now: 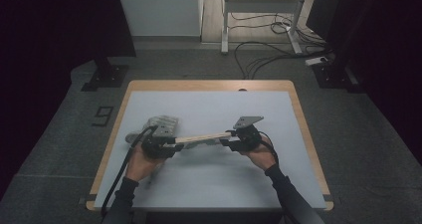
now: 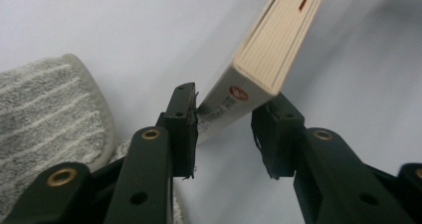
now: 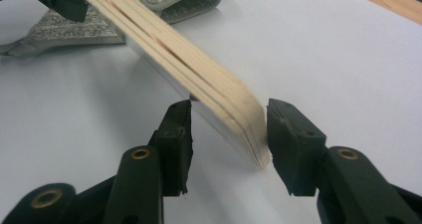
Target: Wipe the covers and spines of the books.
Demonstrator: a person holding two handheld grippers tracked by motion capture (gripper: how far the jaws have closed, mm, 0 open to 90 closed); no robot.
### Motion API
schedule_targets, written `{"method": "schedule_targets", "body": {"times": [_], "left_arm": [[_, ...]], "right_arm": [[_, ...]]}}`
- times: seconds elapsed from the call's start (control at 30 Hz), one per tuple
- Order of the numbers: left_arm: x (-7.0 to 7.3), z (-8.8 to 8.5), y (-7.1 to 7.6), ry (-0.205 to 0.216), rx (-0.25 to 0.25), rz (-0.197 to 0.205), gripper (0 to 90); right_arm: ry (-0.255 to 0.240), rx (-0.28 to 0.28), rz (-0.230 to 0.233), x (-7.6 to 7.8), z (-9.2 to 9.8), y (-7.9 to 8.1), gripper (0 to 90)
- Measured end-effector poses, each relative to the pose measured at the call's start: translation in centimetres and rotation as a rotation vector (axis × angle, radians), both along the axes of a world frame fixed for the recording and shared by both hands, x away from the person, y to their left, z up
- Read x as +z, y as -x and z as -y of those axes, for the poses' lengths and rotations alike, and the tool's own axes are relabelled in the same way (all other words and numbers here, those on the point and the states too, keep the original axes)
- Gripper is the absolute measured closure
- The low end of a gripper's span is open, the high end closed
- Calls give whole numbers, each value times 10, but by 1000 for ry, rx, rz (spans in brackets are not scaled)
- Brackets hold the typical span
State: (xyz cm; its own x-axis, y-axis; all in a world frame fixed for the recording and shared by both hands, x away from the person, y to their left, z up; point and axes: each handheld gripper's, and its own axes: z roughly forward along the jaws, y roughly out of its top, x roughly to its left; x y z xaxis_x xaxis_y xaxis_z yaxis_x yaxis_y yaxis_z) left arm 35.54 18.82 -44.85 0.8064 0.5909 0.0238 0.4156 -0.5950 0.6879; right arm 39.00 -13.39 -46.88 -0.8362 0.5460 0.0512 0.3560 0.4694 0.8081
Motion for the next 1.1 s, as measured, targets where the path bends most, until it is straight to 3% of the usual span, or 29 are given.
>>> {"method": "schedule_targets", "body": {"times": [0.27,0.6,0.9,1.1], "left_arm": [[-3,0,7,37,3,-28,565],[-12,4,17,59,35,-68,404],[-21,7,24,64,64,-94,255],[-27,8,31,57,81,-90,191]], "right_arm": [[-7,-3,-21,-1,6,7,452],[-5,-15,-62,-4,8,16,326],[-4,-29,-94,-10,10,25,263],[6,-26,-93,-16,11,33,253]]}}
